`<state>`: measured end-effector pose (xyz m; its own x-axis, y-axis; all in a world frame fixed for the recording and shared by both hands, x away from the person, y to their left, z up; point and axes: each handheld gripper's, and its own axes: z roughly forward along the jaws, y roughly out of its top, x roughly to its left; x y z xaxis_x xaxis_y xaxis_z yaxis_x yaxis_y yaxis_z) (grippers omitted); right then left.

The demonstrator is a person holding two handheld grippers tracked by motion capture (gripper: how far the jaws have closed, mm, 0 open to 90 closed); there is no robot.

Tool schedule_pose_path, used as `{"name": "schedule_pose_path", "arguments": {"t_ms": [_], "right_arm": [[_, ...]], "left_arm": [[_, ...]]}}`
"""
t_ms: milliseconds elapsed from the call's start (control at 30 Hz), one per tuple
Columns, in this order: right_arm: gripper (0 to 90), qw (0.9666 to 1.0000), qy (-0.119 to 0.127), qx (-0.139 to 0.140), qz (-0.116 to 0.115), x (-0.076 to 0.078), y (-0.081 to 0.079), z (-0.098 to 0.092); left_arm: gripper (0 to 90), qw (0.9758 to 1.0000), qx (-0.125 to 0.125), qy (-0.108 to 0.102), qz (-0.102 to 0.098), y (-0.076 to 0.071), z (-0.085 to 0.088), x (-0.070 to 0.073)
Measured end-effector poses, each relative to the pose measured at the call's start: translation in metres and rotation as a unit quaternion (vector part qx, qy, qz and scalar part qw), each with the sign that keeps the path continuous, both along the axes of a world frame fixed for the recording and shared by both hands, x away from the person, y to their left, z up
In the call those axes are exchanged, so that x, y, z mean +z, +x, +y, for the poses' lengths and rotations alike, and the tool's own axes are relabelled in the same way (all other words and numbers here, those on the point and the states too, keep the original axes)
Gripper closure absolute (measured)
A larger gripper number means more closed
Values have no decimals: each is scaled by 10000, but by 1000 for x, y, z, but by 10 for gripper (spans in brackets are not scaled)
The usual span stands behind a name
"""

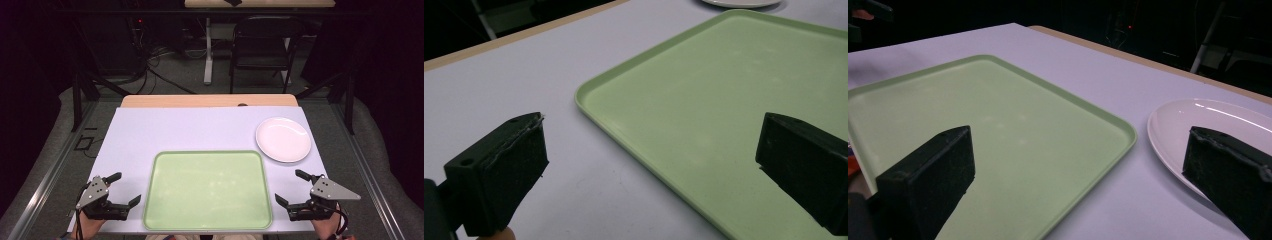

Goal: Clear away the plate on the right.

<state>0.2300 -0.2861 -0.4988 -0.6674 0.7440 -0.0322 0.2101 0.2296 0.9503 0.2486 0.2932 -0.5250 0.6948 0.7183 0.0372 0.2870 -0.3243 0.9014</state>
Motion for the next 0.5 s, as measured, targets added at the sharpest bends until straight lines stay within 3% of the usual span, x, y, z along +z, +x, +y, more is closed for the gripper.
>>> {"name": "schedule_pose_path", "arguments": {"t_ms": [367, 500], "right_arm": [[0, 9998, -52, -104, 139, -3, 2, -1], [0, 9992, -88, -353, 169, -2, 3, -1]], "left_arm": [[1, 10000, 46, 82, 30, 2, -2, -1], [1, 10000, 37, 62, 22, 1, -2, 0]]}}
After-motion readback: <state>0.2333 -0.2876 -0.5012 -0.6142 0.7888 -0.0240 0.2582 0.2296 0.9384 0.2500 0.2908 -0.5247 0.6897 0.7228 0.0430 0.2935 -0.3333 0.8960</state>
